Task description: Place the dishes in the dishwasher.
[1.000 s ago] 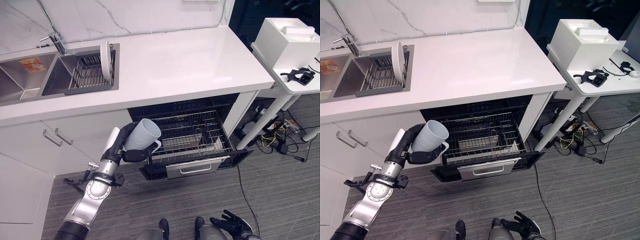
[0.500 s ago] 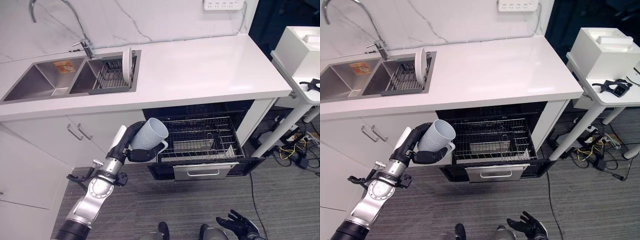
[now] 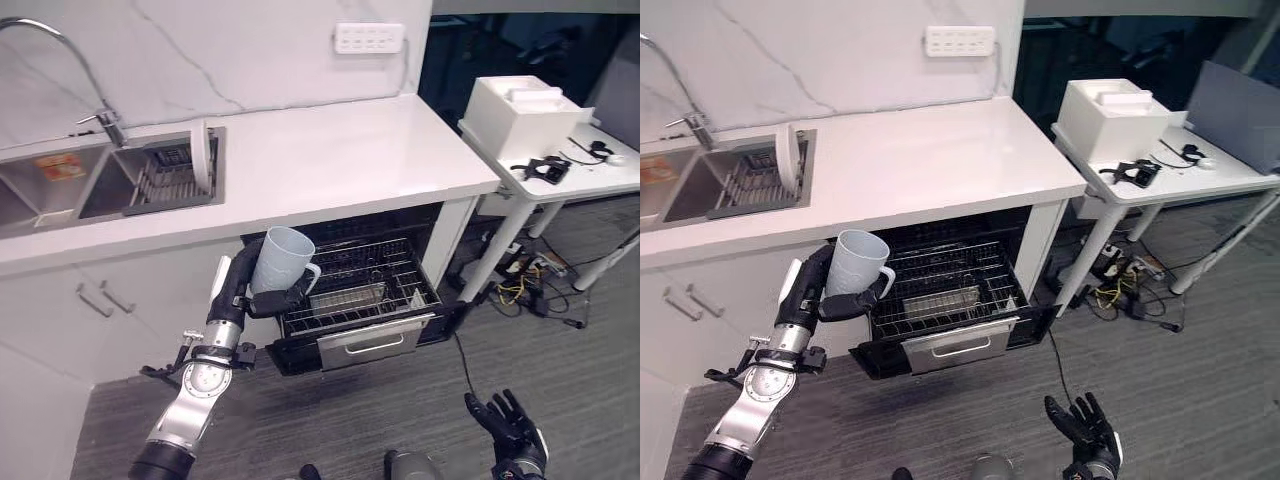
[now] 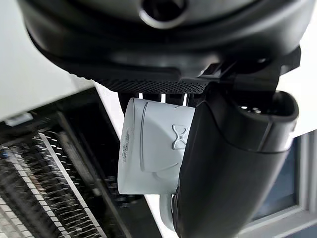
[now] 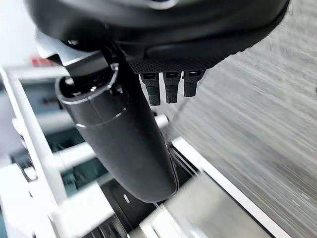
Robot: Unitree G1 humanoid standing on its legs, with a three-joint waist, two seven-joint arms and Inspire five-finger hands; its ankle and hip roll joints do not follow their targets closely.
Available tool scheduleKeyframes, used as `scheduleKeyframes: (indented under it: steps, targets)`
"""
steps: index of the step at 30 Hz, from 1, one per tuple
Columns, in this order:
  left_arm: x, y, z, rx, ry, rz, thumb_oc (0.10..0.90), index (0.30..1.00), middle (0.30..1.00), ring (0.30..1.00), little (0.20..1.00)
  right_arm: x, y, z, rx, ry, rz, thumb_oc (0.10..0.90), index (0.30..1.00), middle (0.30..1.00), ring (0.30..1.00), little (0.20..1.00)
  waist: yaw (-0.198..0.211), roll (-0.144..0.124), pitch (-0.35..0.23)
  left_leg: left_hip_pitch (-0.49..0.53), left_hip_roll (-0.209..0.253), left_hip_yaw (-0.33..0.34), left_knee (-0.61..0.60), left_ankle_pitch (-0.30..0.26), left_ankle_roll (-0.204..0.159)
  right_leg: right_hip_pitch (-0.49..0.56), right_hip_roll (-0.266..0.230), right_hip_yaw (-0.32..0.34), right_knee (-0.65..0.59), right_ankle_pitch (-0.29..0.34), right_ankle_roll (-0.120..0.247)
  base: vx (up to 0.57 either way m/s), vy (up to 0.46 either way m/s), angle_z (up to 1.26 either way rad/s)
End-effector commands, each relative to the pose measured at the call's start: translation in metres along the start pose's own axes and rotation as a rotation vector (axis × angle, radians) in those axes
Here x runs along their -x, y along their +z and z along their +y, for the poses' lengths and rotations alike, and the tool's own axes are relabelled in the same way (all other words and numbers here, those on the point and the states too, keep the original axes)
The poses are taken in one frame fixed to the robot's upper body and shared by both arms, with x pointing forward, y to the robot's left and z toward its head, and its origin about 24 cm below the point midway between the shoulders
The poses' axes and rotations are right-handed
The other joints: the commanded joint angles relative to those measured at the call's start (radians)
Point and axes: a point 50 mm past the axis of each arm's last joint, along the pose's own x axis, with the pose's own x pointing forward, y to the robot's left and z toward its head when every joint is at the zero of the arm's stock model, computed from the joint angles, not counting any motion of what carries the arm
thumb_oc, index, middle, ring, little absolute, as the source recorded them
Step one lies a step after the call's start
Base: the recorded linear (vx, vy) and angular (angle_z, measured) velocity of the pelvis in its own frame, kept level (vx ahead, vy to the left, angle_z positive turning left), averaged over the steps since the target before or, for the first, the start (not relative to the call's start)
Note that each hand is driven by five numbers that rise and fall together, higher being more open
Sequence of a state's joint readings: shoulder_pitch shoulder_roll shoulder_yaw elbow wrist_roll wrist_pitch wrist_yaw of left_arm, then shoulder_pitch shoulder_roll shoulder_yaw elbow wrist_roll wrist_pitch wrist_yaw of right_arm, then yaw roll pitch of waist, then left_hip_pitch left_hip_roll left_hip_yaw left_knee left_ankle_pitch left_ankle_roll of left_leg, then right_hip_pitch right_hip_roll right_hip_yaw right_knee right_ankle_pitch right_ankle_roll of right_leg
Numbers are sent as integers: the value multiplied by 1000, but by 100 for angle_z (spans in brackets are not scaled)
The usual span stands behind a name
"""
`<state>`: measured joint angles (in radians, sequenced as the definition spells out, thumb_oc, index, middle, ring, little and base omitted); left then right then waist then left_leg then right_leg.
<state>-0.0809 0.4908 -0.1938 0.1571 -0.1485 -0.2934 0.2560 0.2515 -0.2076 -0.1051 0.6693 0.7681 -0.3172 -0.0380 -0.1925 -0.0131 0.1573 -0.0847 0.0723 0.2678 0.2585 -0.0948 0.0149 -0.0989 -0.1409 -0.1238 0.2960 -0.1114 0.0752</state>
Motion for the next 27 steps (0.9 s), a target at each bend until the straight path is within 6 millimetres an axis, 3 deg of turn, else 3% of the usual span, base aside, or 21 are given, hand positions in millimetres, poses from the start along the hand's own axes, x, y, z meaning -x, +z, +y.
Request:
scheduleKeyframes:
  steps: [1, 4, 7, 13, 20, 27]
  targets:
    - [-24, 60, 22, 3, 218, -374, 400, 300, 300, 300, 300, -6, 80, 10, 4, -3, -433, 800, 900, 900, 900, 900, -23, 18, -10, 64, 49, -56, 41, -152, -31, 29, -3, 42, 4, -45, 76, -11, 37, -27]
    - [-23, 61, 25, -16, 253, -377, 400, 300, 300, 300, 300, 3, 104, 22, 22, 20, -584, 800, 900, 900, 900, 900, -32, 17, -11, 64, 49, -50, 41, -149, -29, 21, -1, 53, 4, -37, 76, -21, 13, -25]
    - [-15, 59, 28, 8, 320, -376, 400, 300, 300, 300, 300, 33, 154, 50, 64, 131, -905, 800, 900, 900, 900, 900, -51, 18, -10, 76, 44, -41, 41, -163, -22, 21, 1, 72, 4, -39, 83, 2, 45, -19]
    - [-11, 59, 30, -19, 382, -378, 400, 300, 300, 300, 300, 73, 204, 81, 63, 358, -1221, 800, 900, 900, 900, 900, -61, 24, -18, 83, 42, -25, 41, -173, -25, 20, 4, 81, 4, -46, 84, 1, 40, -15]
    - [-11, 62, 19, -16, 309, -378, 400, 300, 300, 300, 300, 91, 221, 120, 60, 722, -1254, 800, 900, 900, 900, 900, -34, 27, -30, 74, 43, -27, 41, -165, -32, 20, 1, 71, 4, -47, 79, 6, 7, -2]
    - [-8, 70, -1, -39, 161, -422, 400, 300, 300, 300, 300, 95, 205, 167, 100, 1010, -1109, 800, 900, 900, 900, 900, 18, 29, -40, 62, 41, -53, 41, -155, -41, 31, -9, 39, 4, -53, 75, 28, -3, 3]
